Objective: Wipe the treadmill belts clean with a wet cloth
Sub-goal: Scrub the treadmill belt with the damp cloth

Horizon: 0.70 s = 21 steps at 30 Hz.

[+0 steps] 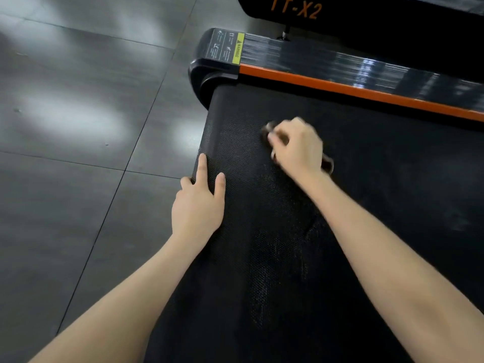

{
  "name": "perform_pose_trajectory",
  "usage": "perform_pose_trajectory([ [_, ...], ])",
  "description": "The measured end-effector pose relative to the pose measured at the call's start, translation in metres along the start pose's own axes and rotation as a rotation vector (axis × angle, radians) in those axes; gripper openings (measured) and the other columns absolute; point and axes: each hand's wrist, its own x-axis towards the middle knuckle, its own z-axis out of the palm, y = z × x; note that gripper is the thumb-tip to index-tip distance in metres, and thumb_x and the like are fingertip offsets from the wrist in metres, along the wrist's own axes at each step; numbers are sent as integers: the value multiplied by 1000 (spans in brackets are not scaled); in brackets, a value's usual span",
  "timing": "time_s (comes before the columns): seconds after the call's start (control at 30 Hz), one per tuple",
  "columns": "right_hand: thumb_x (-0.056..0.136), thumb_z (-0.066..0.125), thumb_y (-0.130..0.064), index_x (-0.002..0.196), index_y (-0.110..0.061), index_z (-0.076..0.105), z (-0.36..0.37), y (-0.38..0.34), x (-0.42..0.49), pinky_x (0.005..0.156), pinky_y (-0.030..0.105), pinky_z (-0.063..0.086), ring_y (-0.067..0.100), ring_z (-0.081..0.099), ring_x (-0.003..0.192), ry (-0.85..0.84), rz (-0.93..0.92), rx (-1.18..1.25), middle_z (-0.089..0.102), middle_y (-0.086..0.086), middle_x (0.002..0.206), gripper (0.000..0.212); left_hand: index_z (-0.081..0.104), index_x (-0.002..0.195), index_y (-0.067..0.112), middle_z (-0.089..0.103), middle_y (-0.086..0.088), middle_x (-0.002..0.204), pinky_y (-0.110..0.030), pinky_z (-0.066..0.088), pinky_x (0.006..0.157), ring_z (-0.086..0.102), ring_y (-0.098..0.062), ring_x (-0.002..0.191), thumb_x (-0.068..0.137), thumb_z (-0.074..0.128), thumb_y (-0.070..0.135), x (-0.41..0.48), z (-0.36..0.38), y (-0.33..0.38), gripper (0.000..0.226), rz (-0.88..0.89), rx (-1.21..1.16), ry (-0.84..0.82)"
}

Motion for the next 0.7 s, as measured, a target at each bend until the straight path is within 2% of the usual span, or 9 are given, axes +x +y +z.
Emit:
perform_pose_trajectory([
  [0.1, 86, 57, -34, 84, -13, 69, -17, -9, -64, 62, 32, 44, 23, 56, 72, -115, -360, 138, 60, 4, 81, 24, 3, 149, 40, 43, -12, 125, -40, 45, 78, 53, -33, 98, 95, 23, 57, 0, 0, 0, 60, -12, 2, -9],
  [0.17, 85, 59, -33, 86, -14, 71, -21, 5, -54, 63, 33, 46, 24, 58, 72, -158, -455, 138, 62, 3, 81, 23, 2, 149, 39, 42, -12, 126, -39, 44, 77, 53, -33, 98, 95, 23, 58, 0, 0, 1, 61, -9, 9, -8],
  [0.23, 86, 58, -34, 86, -16, 70, -12, 21, -12, 66, 33, 45, 29, 61, 80, -84, -288, 30, 63, 6, 85, 22, 2, 149, 39, 42, -12, 127, -37, 43, 74, 53, -32, 99, 94, 23, 59, 0, 1, 1, 62, -10, 15, -6],
  [0.33, 92, 55, -35, 99, -16, 67, 2, 46, 50, 72, 31, 36, 31, 58, 97, -20, 126, -73, 62, 9, 101, 23, 1, 149, 39, 43, -11, 126, -35, 42, 71, 53, -30, 97, 93, 23, 61, -1, 1, 1, 64, -5, 34, -6],
  [0.37, 93, 54, -35, 101, -16, 66, 6, 47, 58, 72, 30, 35, 30, 58, 99, -14, 185, -80, 61, 9, 104, 24, 0, 149, 39, 43, -11, 125, -36, 44, 71, 53, -30, 97, 92, 23, 62, -1, 1, 1, 65, -3, 44, -3],
  [0.43, 93, 54, -34, 100, -16, 66, 7, 34, 53, 71, 28, 34, 29, 58, 98, -19, 187, -59, 61, 8, 105, 23, 0, 149, 39, 44, -11, 124, -37, 45, 71, 53, -30, 98, 92, 23, 63, 0, 1, 1, 66, -7, 58, 6],
  [0.5, 89, 58, -34, 93, -17, 67, 4, 14, 24, 69, 30, 36, 29, 59, 92, -71, 65, -9, 62, 7, 98, 20, 0, 149, 38, 44, -12, 125, -37, 43, 70, 53, -31, 99, 92, 23, 63, 1, 2, 2, 66, -5, 65, 8],
  [0.6, 85, 61, -34, 81, -15, 67, -17, -4, -43, 62, 33, 44, 25, 58, 74, -151, -220, 121, 60, 3, 80, 20, 1, 149, 38, 43, -13, 126, -35, 40, 69, 53, -31, 100, 93, 23, 62, 0, 0, 2, 66, -7, 67, -5],
  [0.7, 85, 58, -37, 84, -16, 70, -32, 17, -65, 63, 35, 49, 20, 59, 72, -158, -349, 125, 61, -1, 79, 24, 2, 150, 38, 43, -13, 124, -36, 40, 69, 53, -33, 99, 93, 24, 61, 0, 0, 2, 65, -12, 59, -11],
])
